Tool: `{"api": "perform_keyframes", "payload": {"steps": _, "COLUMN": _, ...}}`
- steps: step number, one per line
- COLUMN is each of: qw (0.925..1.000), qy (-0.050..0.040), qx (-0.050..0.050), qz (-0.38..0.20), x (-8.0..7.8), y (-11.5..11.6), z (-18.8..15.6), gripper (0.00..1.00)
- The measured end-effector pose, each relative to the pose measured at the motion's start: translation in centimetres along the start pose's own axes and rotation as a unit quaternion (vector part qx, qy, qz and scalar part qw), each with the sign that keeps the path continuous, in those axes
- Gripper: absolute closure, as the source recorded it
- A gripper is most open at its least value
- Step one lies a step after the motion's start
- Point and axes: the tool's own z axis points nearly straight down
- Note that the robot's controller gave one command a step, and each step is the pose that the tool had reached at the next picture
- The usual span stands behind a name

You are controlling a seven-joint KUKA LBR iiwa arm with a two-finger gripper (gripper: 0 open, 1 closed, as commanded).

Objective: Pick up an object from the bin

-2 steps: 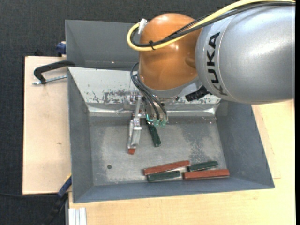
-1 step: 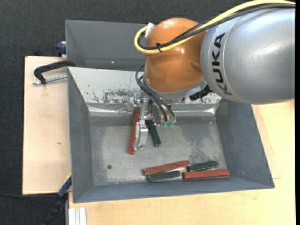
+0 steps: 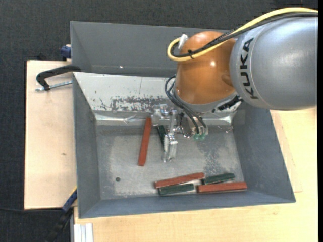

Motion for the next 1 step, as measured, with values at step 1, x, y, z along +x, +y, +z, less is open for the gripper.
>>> {"api": "perform_keyframes", "payload": {"steps": 1, "qw": 1.0, "qy": 0.0004, "qx": 0.001, "qz": -0.009, "x": -1.65, "y": -0.34, "z": 4.79, "gripper": 0.0}}
